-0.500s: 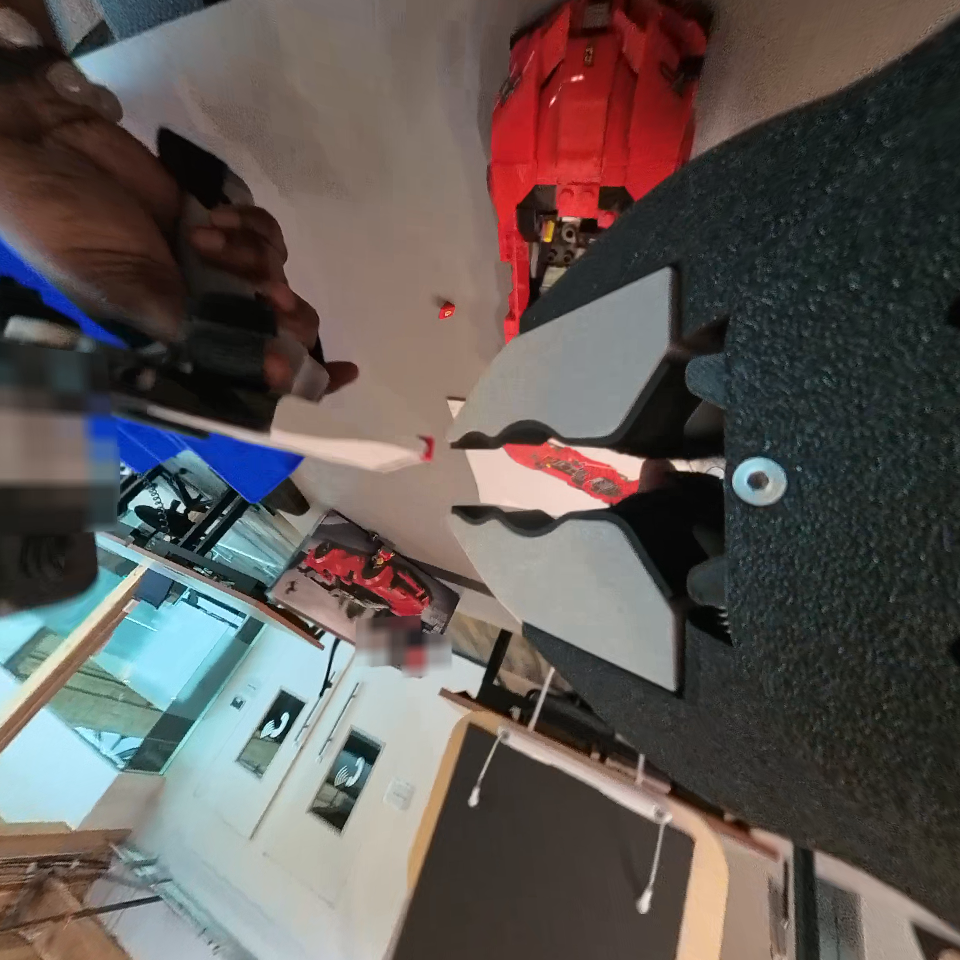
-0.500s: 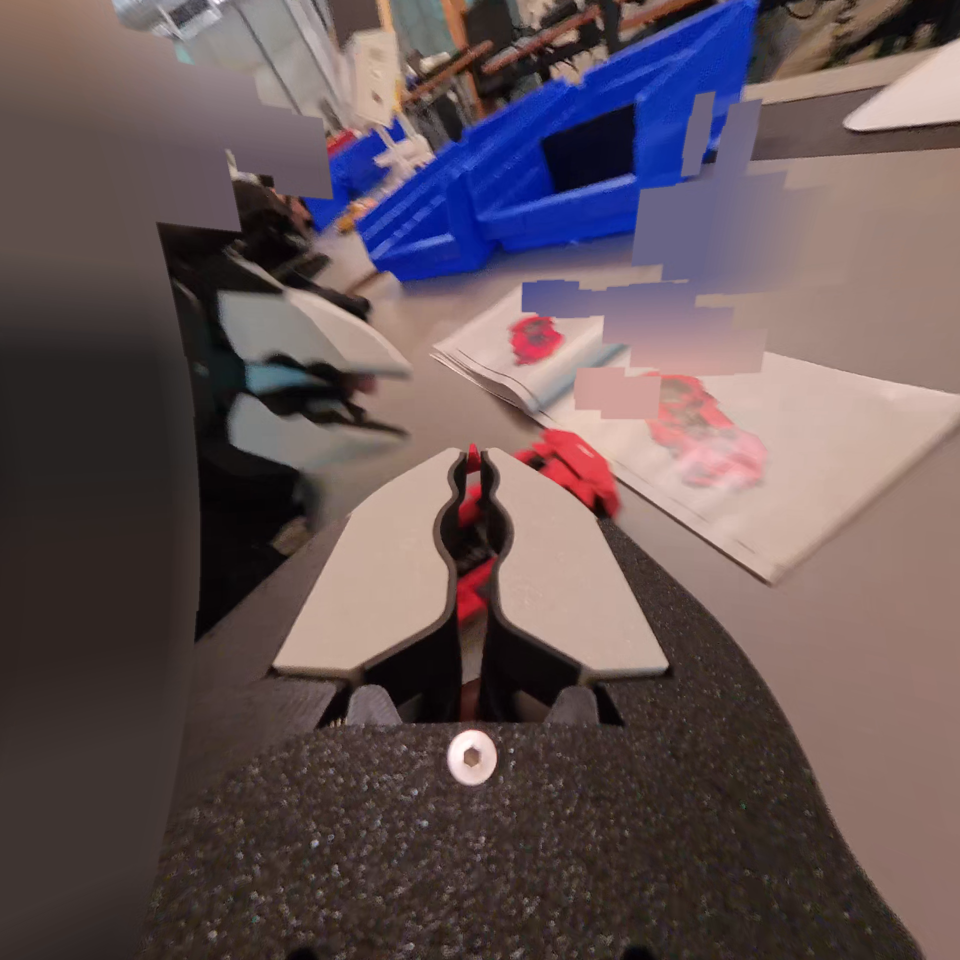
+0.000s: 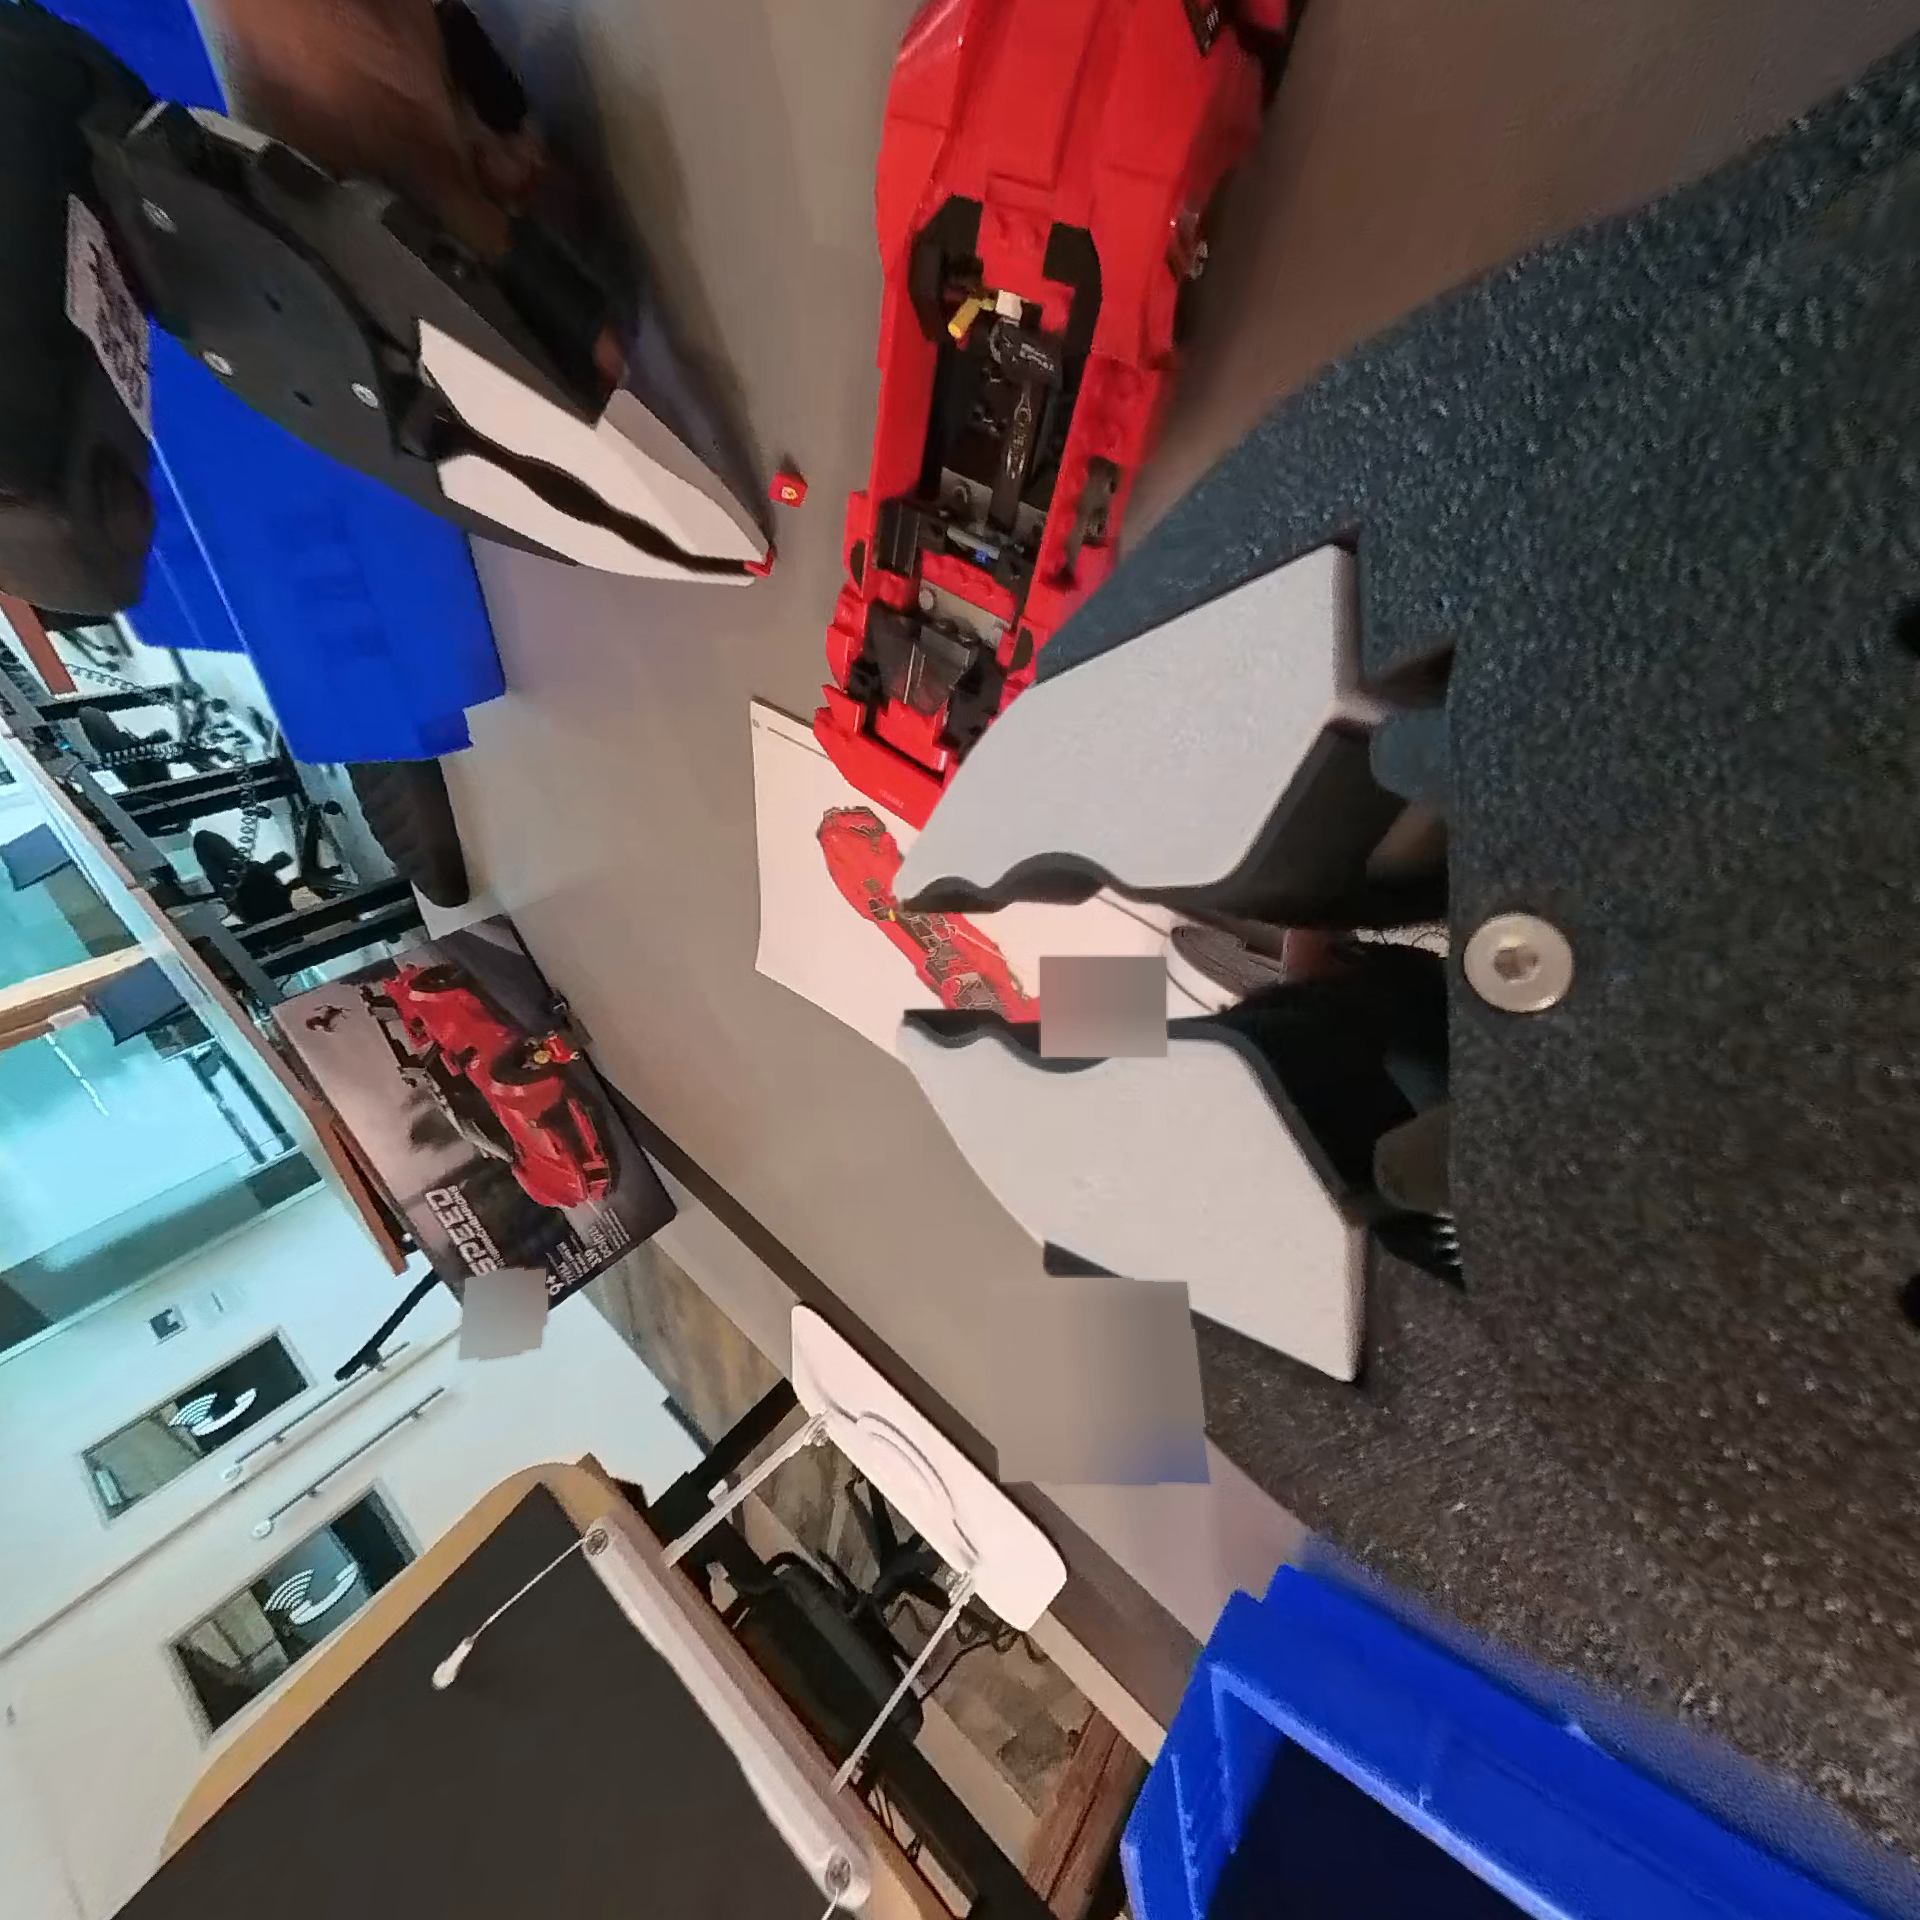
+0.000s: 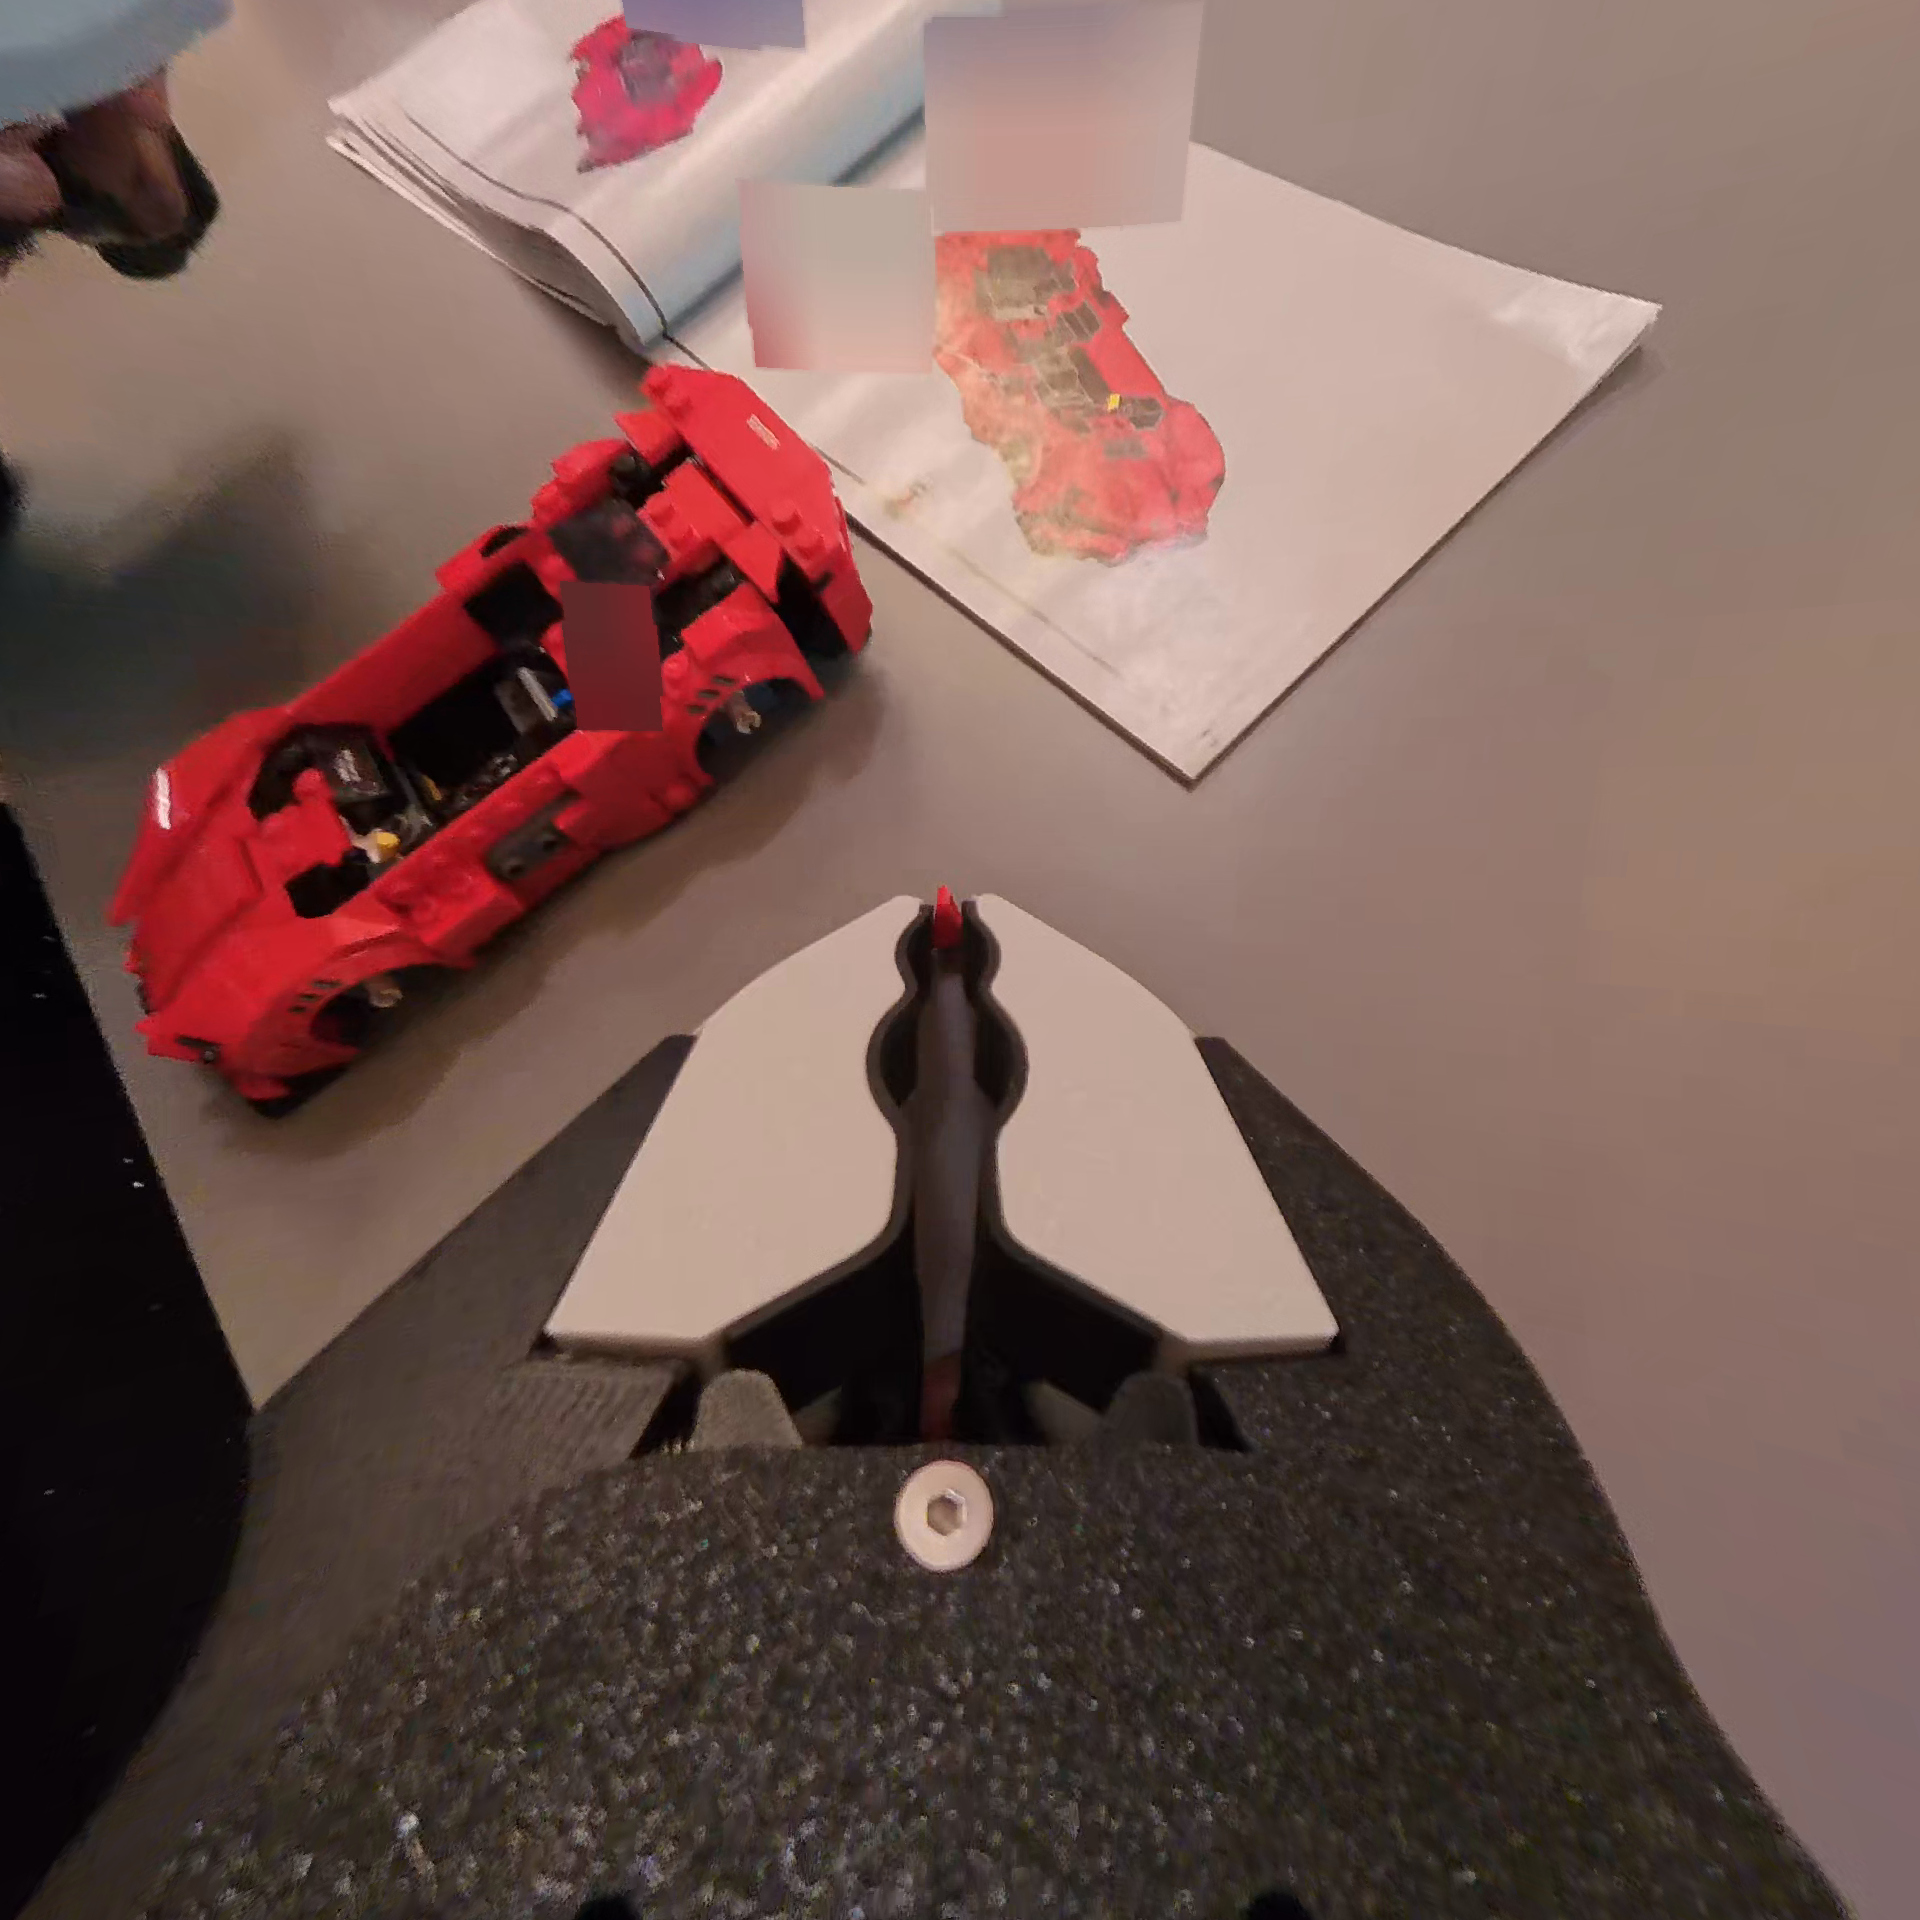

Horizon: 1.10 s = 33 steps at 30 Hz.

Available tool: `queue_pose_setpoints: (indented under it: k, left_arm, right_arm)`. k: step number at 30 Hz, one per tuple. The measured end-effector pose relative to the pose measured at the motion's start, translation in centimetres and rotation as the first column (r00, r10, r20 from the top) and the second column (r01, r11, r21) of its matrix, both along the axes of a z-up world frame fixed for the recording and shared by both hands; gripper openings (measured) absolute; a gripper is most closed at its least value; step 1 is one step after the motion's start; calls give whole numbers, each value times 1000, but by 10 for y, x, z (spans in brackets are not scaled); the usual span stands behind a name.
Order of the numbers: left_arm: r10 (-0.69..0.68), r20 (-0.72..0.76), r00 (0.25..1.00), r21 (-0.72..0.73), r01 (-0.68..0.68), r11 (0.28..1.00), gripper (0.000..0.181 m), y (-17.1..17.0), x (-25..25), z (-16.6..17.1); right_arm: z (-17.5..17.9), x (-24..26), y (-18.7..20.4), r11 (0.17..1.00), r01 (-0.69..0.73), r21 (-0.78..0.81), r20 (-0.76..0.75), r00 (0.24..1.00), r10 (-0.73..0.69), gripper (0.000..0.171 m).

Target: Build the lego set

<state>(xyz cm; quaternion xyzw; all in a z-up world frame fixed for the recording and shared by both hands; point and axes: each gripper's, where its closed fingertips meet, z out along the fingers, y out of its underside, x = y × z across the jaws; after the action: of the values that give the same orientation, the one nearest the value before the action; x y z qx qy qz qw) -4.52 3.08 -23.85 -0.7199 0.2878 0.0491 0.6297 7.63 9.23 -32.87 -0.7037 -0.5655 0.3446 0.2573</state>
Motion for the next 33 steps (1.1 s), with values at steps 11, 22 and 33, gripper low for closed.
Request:
queue_pose_setpoints:
  k: [11,22,33]
  left_arm:
    - [-13,23,1000,-26,14,1000,18,5,1,-10]
    - [-12,75,997,-81,18,997,20,7,3,-22]
    - [6,158,987,-195,25,980,27,6,3,-39]
  right_arm:
    - [-2,7,3,999,23,23,16,1000,-24,10]
    - [5,11,9,996,60,72,-40,998,-57,22]
    - [38,11,12,976,119,181,-257,964,-70,29]
